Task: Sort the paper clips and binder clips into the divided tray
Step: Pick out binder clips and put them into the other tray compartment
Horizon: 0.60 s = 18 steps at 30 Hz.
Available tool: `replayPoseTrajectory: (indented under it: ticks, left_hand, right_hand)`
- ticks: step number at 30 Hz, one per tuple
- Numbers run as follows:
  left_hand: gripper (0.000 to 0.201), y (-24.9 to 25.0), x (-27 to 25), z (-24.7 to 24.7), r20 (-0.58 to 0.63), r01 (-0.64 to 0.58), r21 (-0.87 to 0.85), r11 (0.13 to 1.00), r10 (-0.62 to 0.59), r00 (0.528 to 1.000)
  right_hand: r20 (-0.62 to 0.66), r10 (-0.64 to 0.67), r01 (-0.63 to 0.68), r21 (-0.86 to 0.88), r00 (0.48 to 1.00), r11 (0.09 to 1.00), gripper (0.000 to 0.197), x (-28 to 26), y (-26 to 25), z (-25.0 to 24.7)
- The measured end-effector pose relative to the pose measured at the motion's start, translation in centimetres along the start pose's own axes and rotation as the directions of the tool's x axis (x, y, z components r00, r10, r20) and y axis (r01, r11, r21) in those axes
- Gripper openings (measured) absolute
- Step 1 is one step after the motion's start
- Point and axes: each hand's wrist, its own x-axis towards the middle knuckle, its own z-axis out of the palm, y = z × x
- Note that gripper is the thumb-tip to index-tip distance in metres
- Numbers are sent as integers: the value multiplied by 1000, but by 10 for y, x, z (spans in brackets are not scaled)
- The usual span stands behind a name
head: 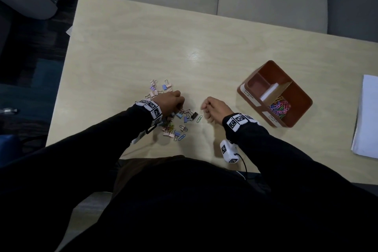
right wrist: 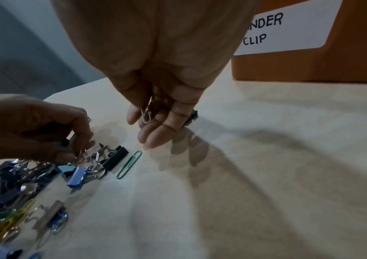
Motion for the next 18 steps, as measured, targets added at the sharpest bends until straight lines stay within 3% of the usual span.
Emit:
replayPoseTrajectory:
  ticks: [3, 7, 10, 13, 18]
  left_hand:
    - [17, 2, -2, 4, -9, 34, 0, 999, -34, 999]
    - [12, 7, -6, 4, -9, 70, -83, 994, -70, 997]
    - [6, 10, -11, 3, -5, 126, -178, 976, -129, 992]
    - [7, 10, -18, 3, -13, 165, -275, 947, -175, 984]
    - [7, 10, -30, 12, -53, 169, -458, 873, -217, 975]
  right_hand:
    - [18, -46, 49, -195, 999, 980, 15, -2, 4, 0]
    - [125, -159, 202, -548, 979, 812, 10, 2, 9, 5]
    - [146, -177, 229, -623, 973, 748, 15, 1, 11, 12]
    - [147, -172, 225, -685, 974, 693, 7, -1, 12, 17]
    - [168, -171, 240, -686, 971, 687, 11, -9, 13, 22]
